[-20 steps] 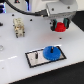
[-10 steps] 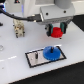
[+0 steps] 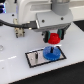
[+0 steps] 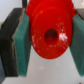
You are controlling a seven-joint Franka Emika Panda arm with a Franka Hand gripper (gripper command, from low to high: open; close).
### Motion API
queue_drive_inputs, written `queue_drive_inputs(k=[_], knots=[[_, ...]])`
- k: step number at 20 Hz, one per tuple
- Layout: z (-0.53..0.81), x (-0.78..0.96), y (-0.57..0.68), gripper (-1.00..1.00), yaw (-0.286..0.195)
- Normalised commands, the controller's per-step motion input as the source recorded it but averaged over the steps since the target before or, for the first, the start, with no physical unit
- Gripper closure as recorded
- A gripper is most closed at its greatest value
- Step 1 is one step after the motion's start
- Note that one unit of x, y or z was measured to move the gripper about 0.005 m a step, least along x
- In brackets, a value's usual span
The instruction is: Insert the blue gear onto the right peg, followed by the red gear
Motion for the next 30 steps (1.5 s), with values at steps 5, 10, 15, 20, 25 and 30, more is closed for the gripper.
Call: queue_drive_inputs(k=[5, 10, 15, 20, 25, 30], knots=[[0.00, 0.45, 0.00, 1.00, 0.000], [-0.05, 0.33, 0.00, 1.00, 0.000], [-0.24, 0.15, 0.00, 1.00, 0.000], [0.26, 0.06, 0.00, 1.00, 0.000], [0.13, 0.10, -0.06, 1.00, 0.000], [-0.09, 0.20, -0.10, 1.00, 0.000]])
